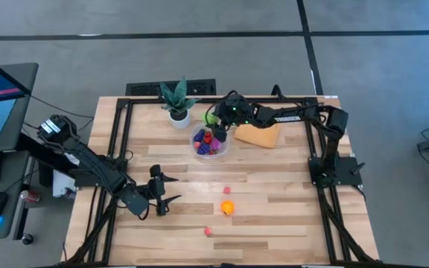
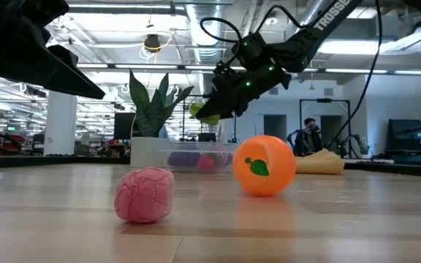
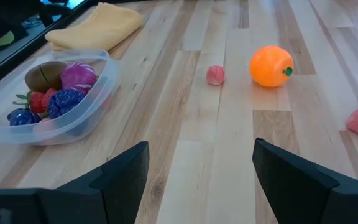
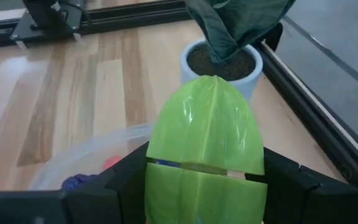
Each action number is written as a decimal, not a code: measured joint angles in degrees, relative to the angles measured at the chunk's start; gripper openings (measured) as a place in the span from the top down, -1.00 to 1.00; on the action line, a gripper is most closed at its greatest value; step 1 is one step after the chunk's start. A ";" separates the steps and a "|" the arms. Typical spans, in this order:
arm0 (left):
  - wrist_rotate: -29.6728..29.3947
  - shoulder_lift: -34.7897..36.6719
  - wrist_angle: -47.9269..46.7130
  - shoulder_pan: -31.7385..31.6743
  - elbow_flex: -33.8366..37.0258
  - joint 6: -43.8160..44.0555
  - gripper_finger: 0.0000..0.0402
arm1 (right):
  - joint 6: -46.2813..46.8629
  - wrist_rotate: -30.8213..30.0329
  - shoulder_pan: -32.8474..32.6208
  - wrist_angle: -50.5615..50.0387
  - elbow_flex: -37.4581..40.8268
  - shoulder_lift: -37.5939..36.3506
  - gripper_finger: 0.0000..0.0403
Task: Pick and placing Produce into tupperware
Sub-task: Put the green starfruit into the transparent bin
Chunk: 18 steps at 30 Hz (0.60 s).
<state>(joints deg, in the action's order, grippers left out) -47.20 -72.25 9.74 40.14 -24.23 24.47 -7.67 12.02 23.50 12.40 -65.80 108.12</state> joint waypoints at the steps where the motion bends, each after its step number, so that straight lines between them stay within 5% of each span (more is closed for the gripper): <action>1: 0.00 0.00 0.00 0.00 0.00 0.00 -0.38 | 0.16 0.28 0.01 -0.12 0.00 0.00 -0.27; 18: 0.02 0.00 0.19 0.00 0.00 0.00 -0.38 | 2.12 2.33 -1.17 -1.80 0.04 0.00 -0.27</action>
<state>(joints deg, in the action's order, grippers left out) -47.18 -72.25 9.93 40.14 -24.23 24.47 -5.55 14.35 22.33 10.60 -65.76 108.12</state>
